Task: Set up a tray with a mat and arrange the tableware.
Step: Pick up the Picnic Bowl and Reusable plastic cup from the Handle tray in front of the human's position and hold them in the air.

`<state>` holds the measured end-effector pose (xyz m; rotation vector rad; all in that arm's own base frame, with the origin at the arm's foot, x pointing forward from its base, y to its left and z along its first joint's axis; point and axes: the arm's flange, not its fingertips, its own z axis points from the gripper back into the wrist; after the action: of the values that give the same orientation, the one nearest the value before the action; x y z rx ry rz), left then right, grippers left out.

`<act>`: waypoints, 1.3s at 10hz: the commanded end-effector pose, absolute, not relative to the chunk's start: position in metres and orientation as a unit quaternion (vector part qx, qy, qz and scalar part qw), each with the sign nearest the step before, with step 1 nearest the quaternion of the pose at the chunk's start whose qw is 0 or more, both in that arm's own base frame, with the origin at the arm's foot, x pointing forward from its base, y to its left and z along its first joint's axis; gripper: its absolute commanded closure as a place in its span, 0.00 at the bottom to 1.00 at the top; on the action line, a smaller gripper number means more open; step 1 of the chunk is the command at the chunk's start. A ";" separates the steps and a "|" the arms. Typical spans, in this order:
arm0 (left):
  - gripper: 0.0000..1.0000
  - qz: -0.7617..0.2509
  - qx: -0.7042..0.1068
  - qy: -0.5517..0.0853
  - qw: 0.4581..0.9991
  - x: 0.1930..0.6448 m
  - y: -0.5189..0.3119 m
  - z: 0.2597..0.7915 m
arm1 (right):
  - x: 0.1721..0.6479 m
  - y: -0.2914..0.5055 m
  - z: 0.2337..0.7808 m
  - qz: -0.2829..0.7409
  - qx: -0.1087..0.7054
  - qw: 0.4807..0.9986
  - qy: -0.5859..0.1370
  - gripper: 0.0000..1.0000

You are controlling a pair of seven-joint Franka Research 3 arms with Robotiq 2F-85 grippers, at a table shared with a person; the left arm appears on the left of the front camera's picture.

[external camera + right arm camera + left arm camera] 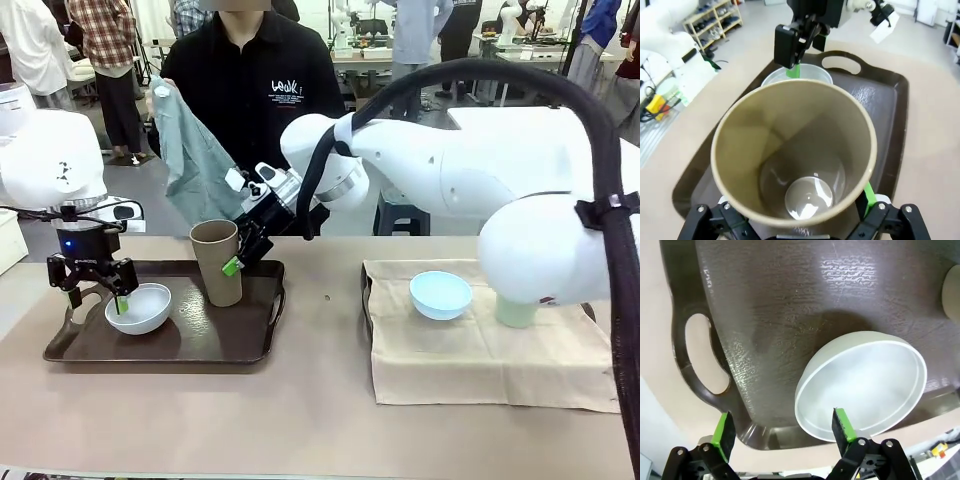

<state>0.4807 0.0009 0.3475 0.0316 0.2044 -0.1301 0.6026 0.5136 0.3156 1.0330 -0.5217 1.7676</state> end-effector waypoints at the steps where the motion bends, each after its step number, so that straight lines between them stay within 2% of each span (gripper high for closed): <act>1: 0.00 -0.065 0.006 0.083 0.994 0.473 0.006 0.344 | 0.623 0.533 0.313 0.730 0.419 0.502 -0.197 0.00; 6: 0.00 -0.056 -0.046 0.050 0.996 0.479 -0.003 0.347 | 0.624 0.539 0.305 0.725 0.435 0.497 -0.197 0.00; 7: 0.00 -0.056 -0.037 0.056 0.996 0.481 -0.003 0.345 | 0.624 0.538 0.304 0.733 0.434 0.488 -0.192 0.60; 8: 0.53 -0.057 -0.035 0.057 0.996 0.483 -0.004 0.345 | 0.624 0.538 0.304 0.734 0.436 0.484 -0.193 0.60; 9: 0.53 -0.058 -0.036 0.060 0.996 0.485 -0.004 0.345 | 0.624 0.537 0.303 0.734 0.435 0.483 -0.195 1.00; 10: 1.00 -0.059 -0.035 0.061 0.996 0.486 -0.004 0.345 | 0.624 0.536 0.303 0.735 0.435 0.481 -0.196 0.65; 11: 0.58 -0.060 -0.035 0.060 0.996 0.486 -0.004 0.345 | 0.625 0.534 0.303 0.734 0.436 0.481 -0.197 1.00; 12: 1.00 -0.061 -0.035 0.060 0.996 0.487 -0.006 0.345 | 0.625 0.533 0.302 0.734 0.437 0.480 -0.197 1.00; 13: 1.00 -0.061 -0.037 0.062 0.996 0.487 -0.006 0.345 | 0.625 0.533 0.302 0.736 0.438 0.479 -0.195 1.00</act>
<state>0.4845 -0.0060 0.3455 -0.0693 0.1271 -0.1050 0.6088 0.5239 0.3007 1.0845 -0.4939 1.7651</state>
